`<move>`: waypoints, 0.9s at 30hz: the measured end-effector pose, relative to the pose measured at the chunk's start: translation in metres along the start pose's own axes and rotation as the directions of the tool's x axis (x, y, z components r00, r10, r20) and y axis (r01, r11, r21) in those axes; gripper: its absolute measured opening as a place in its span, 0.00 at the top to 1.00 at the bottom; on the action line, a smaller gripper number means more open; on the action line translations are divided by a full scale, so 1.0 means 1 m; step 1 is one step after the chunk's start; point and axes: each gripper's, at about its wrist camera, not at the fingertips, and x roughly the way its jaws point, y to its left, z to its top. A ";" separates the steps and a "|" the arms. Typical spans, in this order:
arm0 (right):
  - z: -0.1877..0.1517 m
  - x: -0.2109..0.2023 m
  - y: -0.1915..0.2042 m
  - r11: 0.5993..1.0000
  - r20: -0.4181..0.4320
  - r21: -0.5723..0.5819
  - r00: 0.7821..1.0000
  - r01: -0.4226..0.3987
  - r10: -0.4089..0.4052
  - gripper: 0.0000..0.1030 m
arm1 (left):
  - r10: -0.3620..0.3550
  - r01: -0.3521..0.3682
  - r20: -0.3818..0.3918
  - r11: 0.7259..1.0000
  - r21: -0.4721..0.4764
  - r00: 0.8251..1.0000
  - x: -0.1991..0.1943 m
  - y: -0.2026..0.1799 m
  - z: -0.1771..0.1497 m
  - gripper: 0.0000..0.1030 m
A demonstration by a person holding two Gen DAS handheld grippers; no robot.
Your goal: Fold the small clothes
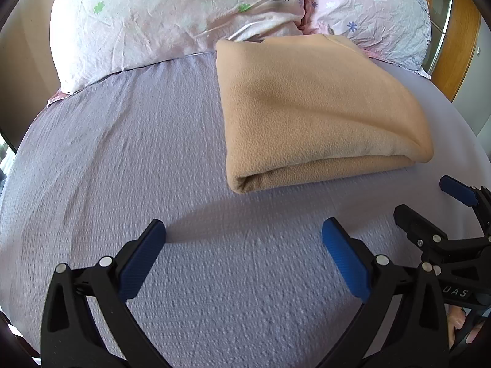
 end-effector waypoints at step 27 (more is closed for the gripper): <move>0.001 0.000 0.001 1.000 0.002 0.001 1.000 0.001 -0.001 0.01 | -0.004 0.004 -0.020 1.000 0.007 1.000 0.002 0.000 0.001 0.02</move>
